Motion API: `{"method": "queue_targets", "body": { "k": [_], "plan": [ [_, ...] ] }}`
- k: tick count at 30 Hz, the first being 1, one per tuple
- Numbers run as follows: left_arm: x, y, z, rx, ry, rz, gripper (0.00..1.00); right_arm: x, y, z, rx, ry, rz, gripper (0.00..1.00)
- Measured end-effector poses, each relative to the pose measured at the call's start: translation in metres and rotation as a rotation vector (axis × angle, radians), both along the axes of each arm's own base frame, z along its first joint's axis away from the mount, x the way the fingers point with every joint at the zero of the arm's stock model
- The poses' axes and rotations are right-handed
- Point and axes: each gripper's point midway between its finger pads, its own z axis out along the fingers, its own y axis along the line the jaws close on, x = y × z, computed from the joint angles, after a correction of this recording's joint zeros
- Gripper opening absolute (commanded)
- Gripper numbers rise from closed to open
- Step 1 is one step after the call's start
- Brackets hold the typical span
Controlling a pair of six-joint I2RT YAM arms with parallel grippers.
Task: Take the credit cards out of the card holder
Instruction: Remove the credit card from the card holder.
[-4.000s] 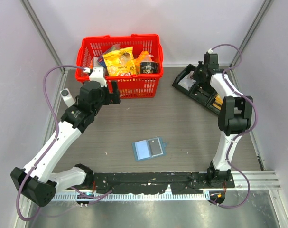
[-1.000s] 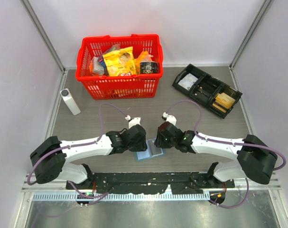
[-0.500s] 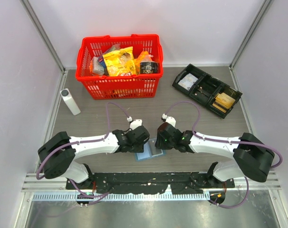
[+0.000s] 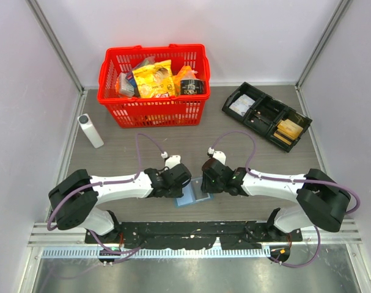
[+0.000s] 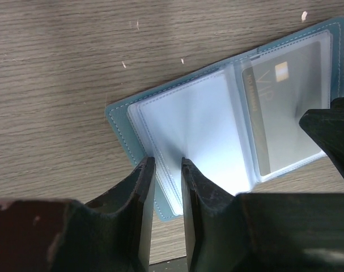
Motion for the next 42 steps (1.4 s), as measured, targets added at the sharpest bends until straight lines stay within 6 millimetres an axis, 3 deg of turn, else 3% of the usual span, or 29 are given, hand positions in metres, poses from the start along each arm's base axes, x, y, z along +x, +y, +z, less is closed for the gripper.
{"method": "queue_targets", "body": {
  "k": [12, 17, 27, 33, 42],
  "plan": [
    [-0.001, -0.003, 0.0, -0.038, 0.0, 0.015, 0.22, -0.004, 0.006, 0.001, 0.015, 0.013, 0.041, 0.25],
    [-0.002, -0.004, 0.0, -0.044, 0.002, 0.014, 0.22, -0.006, 0.011, 0.014, 0.056, 0.0, 0.065, 0.22],
    [-0.003, -0.002, 0.0, -0.054, 0.0, 0.018, 0.21, -0.01, 0.024, 0.031, 0.125, 0.002, 0.117, 0.29],
    [-0.005, -0.007, 0.001, -0.1, 0.007, 0.03, 0.21, -0.024, 0.054, 0.047, 0.239, 0.014, 0.211, 0.31],
    [-0.008, 0.001, 0.009, -0.16, -0.009, 0.079, 0.23, -0.037, 0.072, 0.036, 0.271, 0.074, 0.271, 0.35]
  ]
}}
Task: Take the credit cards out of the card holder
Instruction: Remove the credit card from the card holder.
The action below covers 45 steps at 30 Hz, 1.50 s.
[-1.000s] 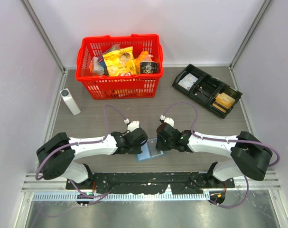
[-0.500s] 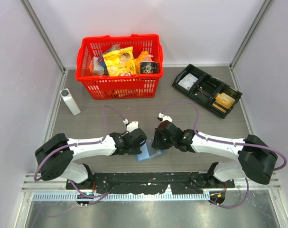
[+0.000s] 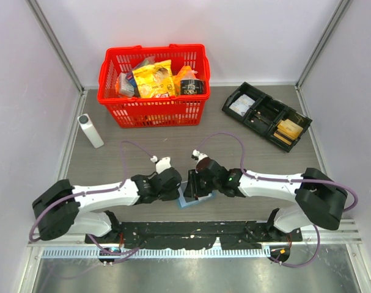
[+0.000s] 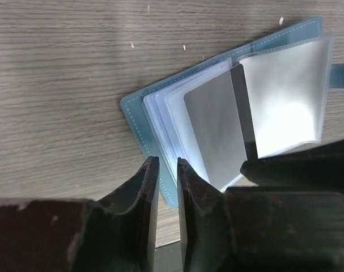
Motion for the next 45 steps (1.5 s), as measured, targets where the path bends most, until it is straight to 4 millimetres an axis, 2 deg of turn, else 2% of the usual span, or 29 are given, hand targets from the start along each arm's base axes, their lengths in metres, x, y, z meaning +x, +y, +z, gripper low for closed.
{"method": "queue_targets", "body": {
  "k": [3, 7, 11, 14, 18, 22, 24, 30, 34, 39, 45],
  "plan": [
    [0.001, 0.008, 0.012, -0.037, -0.031, 0.036, 0.25, 0.001, 0.0, 0.0, -0.002, -0.007, -0.005, 0.38],
    [0.004, 0.015, 0.037, -0.104, -0.088, 0.075, 0.26, 0.007, -0.003, 0.008, 0.009, -0.044, -0.023, 0.41],
    [0.007, 0.009, 0.056, -0.176, -0.126, 0.069, 0.26, 0.014, -0.008, 0.021, 0.042, -0.099, -0.051, 0.43],
    [0.008, -0.004, 0.06, -0.219, -0.124, 0.048, 0.24, 0.02, -0.016, 0.023, 0.082, -0.126, -0.079, 0.43],
    [0.009, -0.018, 0.047, -0.21, -0.097, 0.023, 0.22, 0.026, -0.034, 0.007, 0.125, -0.103, -0.143, 0.43],
    [0.009, -0.019, 0.026, -0.154, -0.067, 0.016, 0.18, 0.025, -0.052, -0.014, 0.157, -0.044, -0.204, 0.43],
    [0.009, -0.019, 0.02, -0.144, -0.055, 0.024, 0.17, 0.025, -0.056, -0.018, 0.172, -0.026, -0.22, 0.43],
    [0.005, -0.017, -0.003, -0.158, -0.01, 0.072, 0.14, 0.026, -0.045, -0.013, 0.239, -0.02, -0.204, 0.42],
    [0.006, -0.022, -0.003, -0.205, -0.002, 0.096, 0.13, 0.025, -0.042, -0.017, 0.248, -0.006, -0.198, 0.4],
    [0.006, -0.023, -0.004, -0.251, 0.006, 0.134, 0.12, 0.023, -0.047, -0.03, 0.245, 0.025, -0.217, 0.39],
    [0.005, -0.022, -0.005, -0.293, 0.015, 0.17, 0.11, 0.02, -0.041, -0.031, 0.295, 0.048, -0.193, 0.34]
  ]
}}
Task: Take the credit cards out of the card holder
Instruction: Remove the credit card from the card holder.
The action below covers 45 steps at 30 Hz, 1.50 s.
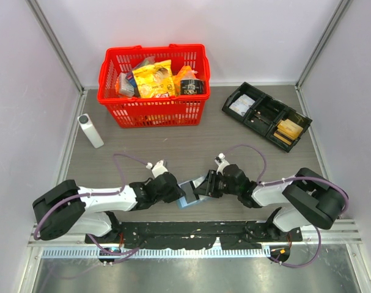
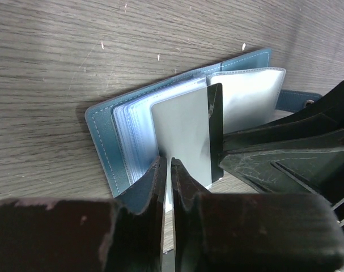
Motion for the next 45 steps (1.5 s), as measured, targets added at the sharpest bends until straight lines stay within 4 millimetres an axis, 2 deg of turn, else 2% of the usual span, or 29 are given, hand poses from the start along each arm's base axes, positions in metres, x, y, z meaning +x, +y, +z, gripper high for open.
{"method": "queue_targets", "body": {
  "k": [3, 9, 11, 26, 34, 39, 42, 45],
  "plan": [
    [0.0, 0.0, 0.0, -0.013, 0.005, 0.011, 0.11, -0.002, 0.004, -0.002, 0.021, 0.014, 0.014, 0.29],
    [-0.001, 0.0, 0.0, -0.02, 0.01, 0.019, 0.1, -0.003, 0.005, -0.006, 0.055, 0.037, 0.013, 0.05],
    [-0.001, 0.001, -0.001, -0.026, 0.011, 0.022, 0.09, -0.002, 0.003, -0.004, 0.079, 0.04, 0.007, 0.01],
    [-0.001, 0.0, -0.002, -0.036, 0.015, 0.032, 0.06, 0.007, -0.014, 0.01, 0.107, 0.026, -0.018, 0.01],
    [-0.001, 0.0, -0.001, -0.036, 0.015, 0.031, 0.08, 0.013, -0.035, 0.027, 0.035, -0.057, -0.055, 0.01],
    [-0.002, 0.004, 0.001, -0.009, 0.01, 0.015, 0.18, 0.022, -0.046, 0.051, -0.019, -0.143, -0.081, 0.01],
    [-0.001, 0.009, 0.005, 0.019, 0.004, 0.001, 0.38, 0.024, -0.052, 0.066, -0.048, -0.185, -0.088, 0.01],
    [0.002, 0.01, 0.019, 0.024, -0.01, -0.014, 0.57, 0.027, -0.059, 0.079, -0.09, -0.228, -0.088, 0.01]
  ]
}}
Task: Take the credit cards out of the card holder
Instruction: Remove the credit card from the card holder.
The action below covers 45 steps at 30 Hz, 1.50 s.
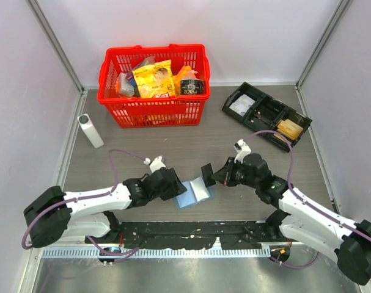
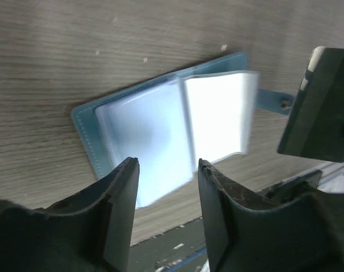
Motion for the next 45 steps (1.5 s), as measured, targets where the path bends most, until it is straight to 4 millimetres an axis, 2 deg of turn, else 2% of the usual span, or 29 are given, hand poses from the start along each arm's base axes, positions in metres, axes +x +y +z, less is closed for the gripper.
{"method": "queue_targets", "body": {
  "k": [4, 7, 10, 13, 15, 18, 21, 30, 35, 40, 45],
  "plan": [
    [0.008, -0.005, 0.032, -0.034, -0.027, -0.022, 0.8, 0.006, -0.008, 0.016, -0.078, -0.047, -0.01, 0.01],
    [0.017, -0.013, 0.071, -0.075, -0.068, -0.031, 0.95, 0.008, -0.006, 0.027, -0.125, -0.087, -0.001, 0.01],
    [0.029, -0.018, 0.114, -0.128, -0.117, -0.02, 0.99, 0.006, 0.003, 0.036, -0.186, -0.142, 0.026, 0.01],
    [0.04, -0.014, 0.143, -0.162, -0.143, 0.014, 0.99, 0.003, 0.016, 0.04, -0.282, -0.203, 0.063, 0.01],
    [0.05, -0.005, 0.153, -0.169, -0.146, 0.054, 1.0, 0.001, 0.026, 0.045, -0.35, -0.264, 0.086, 0.01],
    [0.058, 0.006, 0.156, -0.166, -0.127, 0.104, 0.99, -0.001, 0.037, 0.049, -0.455, -0.371, 0.11, 0.01],
    [0.058, 0.011, 0.151, -0.166, -0.088, 0.127, 0.96, -0.005, 0.04, 0.049, -0.554, -0.48, 0.129, 0.01],
    [0.052, 0.002, 0.153, -0.233, -0.018, 0.132, 0.87, -0.013, 0.06, 0.057, -0.762, -0.77, 0.189, 0.01],
    [0.051, -0.003, 0.146, -0.234, 0.02, 0.131, 0.79, -0.017, 0.069, 0.063, -0.839, -0.884, 0.205, 0.01],
    [0.051, -0.008, 0.138, -0.236, 0.049, 0.126, 0.64, -0.025, 0.08, 0.077, -0.866, -0.985, 0.19, 0.01],
    [0.05, -0.009, 0.126, -0.253, 0.071, 0.141, 0.38, -0.029, 0.086, 0.083, -0.889, -1.044, 0.184, 0.01]
  ]
}}
